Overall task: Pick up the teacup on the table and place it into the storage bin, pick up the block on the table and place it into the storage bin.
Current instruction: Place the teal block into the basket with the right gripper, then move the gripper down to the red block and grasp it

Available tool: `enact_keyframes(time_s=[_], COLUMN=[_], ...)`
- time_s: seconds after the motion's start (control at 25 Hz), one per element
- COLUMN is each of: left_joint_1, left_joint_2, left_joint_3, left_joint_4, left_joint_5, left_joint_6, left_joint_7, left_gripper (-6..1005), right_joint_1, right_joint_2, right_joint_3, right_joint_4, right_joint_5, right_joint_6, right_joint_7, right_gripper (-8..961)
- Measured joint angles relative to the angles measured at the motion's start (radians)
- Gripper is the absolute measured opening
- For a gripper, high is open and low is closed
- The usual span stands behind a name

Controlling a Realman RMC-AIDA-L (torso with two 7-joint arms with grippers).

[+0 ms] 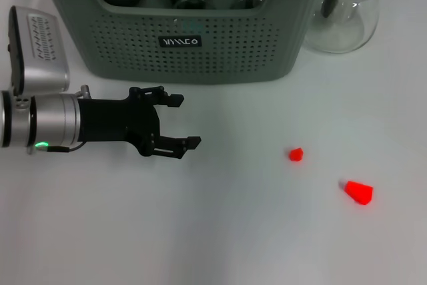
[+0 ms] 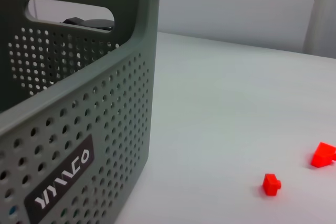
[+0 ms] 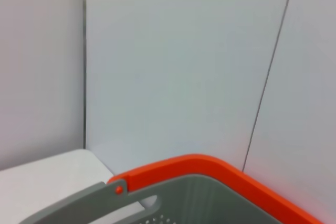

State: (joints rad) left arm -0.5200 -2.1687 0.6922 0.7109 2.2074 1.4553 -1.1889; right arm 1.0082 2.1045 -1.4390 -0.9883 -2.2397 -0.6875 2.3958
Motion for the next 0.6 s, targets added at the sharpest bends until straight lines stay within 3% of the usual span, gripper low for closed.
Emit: enact_keyframes(time_s=[0.32,0.44,0.6], left_joint_1=[0.003,0.004,0.005], left_joint_2=[0.0,0.0,0.0], left_joint_3=[-0.002,-0.005,-0.007], left_joint_4=[0.002,0.004,0.005], left_joint_5=[0.0,0.001,0.002], left_joint_6=[0.005,0.019,0.025], left_joint_7=[-0.003,-0.006,-0.007], left_gripper=[888,888,889], right_joint_1=[-0.071,-0.101,-0.184], right_joint_2=[-0.004,-0.006,-0.008], right_joint_3=[-0.044,0.0,0.089], right_joint_4=[-0.113,-0.189,-0.393], right_joint_5=[0.003,0.001,0.015], right_joint_6=[-0.071,-0.21,-0.478], right_joint_7=[0.033,0.048,0.056], right_gripper=[764,767,767])
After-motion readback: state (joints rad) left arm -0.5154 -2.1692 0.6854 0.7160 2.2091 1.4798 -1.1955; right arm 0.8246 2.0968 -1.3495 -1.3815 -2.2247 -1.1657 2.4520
